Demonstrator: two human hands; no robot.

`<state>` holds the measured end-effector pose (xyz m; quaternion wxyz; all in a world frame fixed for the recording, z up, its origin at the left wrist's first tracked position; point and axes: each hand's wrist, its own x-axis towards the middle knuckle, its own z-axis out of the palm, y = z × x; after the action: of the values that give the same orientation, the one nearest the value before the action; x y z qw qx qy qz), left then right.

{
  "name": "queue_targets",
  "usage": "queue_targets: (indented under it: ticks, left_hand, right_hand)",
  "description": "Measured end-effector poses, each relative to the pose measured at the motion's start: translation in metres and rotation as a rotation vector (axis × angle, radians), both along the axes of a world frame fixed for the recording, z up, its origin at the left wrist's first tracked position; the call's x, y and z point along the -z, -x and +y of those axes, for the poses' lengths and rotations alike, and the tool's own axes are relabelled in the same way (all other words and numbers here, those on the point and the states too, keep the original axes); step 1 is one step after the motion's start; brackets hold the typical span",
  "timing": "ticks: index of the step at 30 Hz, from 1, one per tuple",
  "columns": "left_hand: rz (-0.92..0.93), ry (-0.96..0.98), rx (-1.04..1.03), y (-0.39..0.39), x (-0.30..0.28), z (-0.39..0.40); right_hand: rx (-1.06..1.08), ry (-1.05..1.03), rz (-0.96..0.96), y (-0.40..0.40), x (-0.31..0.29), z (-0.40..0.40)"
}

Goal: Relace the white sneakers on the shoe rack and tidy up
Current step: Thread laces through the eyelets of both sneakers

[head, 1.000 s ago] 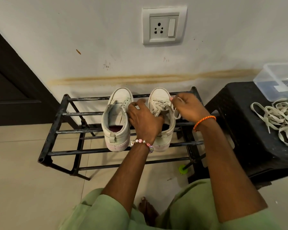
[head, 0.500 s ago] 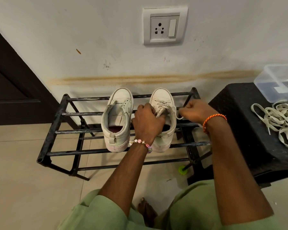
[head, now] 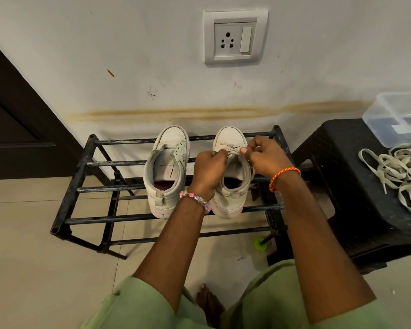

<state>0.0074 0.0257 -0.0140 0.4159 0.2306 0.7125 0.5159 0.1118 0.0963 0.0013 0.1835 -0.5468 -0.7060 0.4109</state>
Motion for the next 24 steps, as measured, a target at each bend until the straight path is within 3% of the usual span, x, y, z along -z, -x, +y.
queue_targets:
  ticks: [4, 15, 24]
  left_hand:
    - [-0.199, 0.051, -0.05, 0.011, -0.006, 0.0]
    - [-0.529, 0.067, -0.083, 0.025, -0.001, 0.001]
    - [-0.449, 0.092, -0.081, 0.023, -0.004, -0.003]
  right_hand:
    - [0.024, 0.023, 0.042, -0.003, 0.005, 0.001]
    - [0.045, 0.025, 0.095, -0.004, 0.006, -0.001]
    - [0.096, 0.062, 0.139, -0.004, 0.015, -0.002]
